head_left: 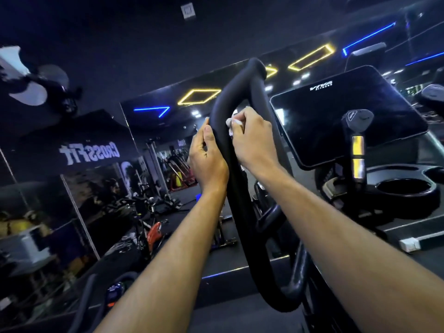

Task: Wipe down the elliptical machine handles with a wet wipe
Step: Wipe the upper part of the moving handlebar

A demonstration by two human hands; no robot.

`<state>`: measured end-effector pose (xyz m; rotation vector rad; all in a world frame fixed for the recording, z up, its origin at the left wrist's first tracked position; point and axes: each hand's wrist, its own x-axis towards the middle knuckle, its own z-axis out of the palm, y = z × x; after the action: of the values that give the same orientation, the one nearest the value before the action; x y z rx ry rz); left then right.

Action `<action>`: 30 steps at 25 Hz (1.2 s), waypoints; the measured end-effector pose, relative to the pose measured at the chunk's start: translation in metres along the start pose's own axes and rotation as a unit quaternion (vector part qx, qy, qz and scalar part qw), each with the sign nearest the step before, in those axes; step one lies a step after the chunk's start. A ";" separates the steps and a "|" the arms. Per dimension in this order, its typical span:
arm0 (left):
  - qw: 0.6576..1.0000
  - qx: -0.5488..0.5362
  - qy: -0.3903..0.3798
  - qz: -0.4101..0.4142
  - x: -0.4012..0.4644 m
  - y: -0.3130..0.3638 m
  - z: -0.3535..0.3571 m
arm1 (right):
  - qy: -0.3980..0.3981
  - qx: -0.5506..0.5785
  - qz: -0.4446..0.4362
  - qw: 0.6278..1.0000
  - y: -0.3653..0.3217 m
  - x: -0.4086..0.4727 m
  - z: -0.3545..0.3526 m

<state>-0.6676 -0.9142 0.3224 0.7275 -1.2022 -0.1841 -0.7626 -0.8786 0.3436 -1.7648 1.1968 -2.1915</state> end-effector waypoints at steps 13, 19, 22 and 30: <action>0.999 0.032 0.022 0.036 -0.002 0.002 -0.001 | -0.067 -0.091 -0.007 0.994 -0.014 0.011 -0.012; 0.998 0.040 0.027 0.043 0.000 0.001 0.002 | -0.145 -0.148 -0.004 0.978 -0.014 0.013 -0.036; 0.995 0.065 0.040 0.061 -0.001 -0.001 -0.001 | -0.142 -0.161 -0.005 0.977 -0.018 -0.003 -0.025; 0.993 0.080 0.053 0.070 0.001 -0.004 -0.001 | -0.165 -0.213 -0.030 0.963 -0.008 -0.012 -0.029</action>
<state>-0.6654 -0.9170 0.3205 0.7783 -1.1710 0.0681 -0.7804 -0.8525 0.3380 -2.2349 1.6276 -1.6509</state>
